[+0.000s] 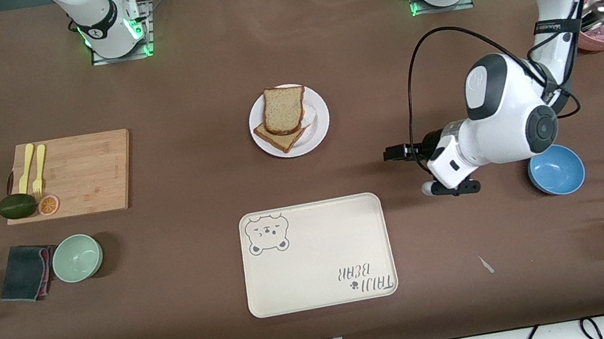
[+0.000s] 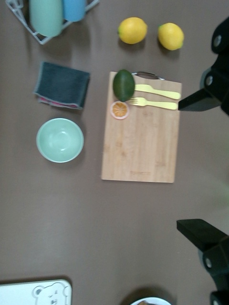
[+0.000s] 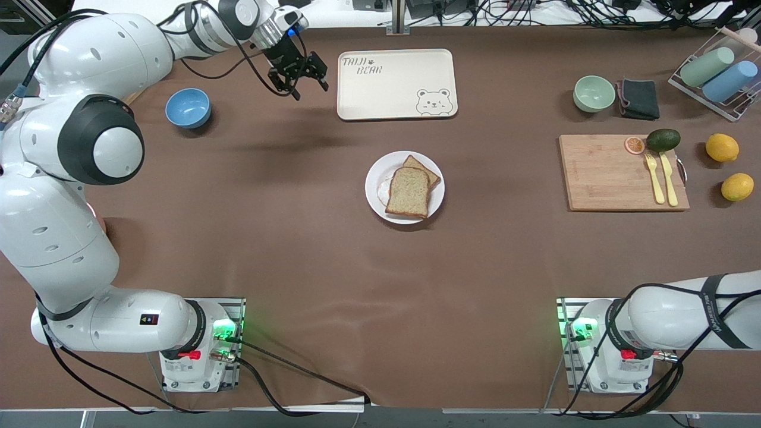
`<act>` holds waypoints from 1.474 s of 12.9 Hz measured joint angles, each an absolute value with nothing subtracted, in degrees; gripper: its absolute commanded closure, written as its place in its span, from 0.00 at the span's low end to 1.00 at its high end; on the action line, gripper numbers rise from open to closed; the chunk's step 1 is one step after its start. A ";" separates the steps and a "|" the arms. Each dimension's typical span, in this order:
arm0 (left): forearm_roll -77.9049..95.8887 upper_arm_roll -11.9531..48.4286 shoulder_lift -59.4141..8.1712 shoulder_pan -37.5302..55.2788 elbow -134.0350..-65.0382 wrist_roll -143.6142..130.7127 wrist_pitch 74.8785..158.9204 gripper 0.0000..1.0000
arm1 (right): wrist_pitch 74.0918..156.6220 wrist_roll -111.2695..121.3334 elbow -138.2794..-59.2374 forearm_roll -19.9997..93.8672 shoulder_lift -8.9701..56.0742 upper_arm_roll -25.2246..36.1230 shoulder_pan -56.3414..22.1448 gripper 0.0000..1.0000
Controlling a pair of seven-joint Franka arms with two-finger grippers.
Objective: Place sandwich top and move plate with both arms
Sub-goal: 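Move the left gripper across the table toward the white plate, then grip the white plate rim with the left gripper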
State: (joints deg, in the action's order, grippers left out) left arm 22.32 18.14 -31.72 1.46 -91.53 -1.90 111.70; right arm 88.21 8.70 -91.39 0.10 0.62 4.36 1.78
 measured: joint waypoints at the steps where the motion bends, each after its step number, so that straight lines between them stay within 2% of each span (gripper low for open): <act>1: 24.61 18.22 -31.72 1.50 -92.95 0.91 112.44 0.00 | 87.36 8.70 -91.39 0.09 0.60 4.64 1.97 0.00; 12: 54.63 22.93 -31.96 2.32 -112.61 30.53 132.57 0.00 | 86.70 8.71 -91.38 0.09 0.43 4.32 2.13 0.00; 16: 60.04 23.45 -32.76 6.90 -115.42 31.95 138.07 0.01 | 86.70 8.71 -91.38 0.09 0.44 4.38 2.14 0.00; 18: 60.55 23.46 -32.80 8.63 -116.08 32.00 139.03 0.09 | 86.66 8.71 -91.38 0.09 0.44 4.39 2.14 0.00; 19: 60.55 23.46 -32.88 9.19 -116.27 32.02 139.48 0.09 | 86.65 8.72 -91.38 0.09 0.44 4.42 2.14 0.00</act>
State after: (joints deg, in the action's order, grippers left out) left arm 60.55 23.46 -32.88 9.19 -116.27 32.02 139.48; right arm 86.65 8.72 -91.38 0.09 0.44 4.42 2.14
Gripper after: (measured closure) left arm 0.026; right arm 0.000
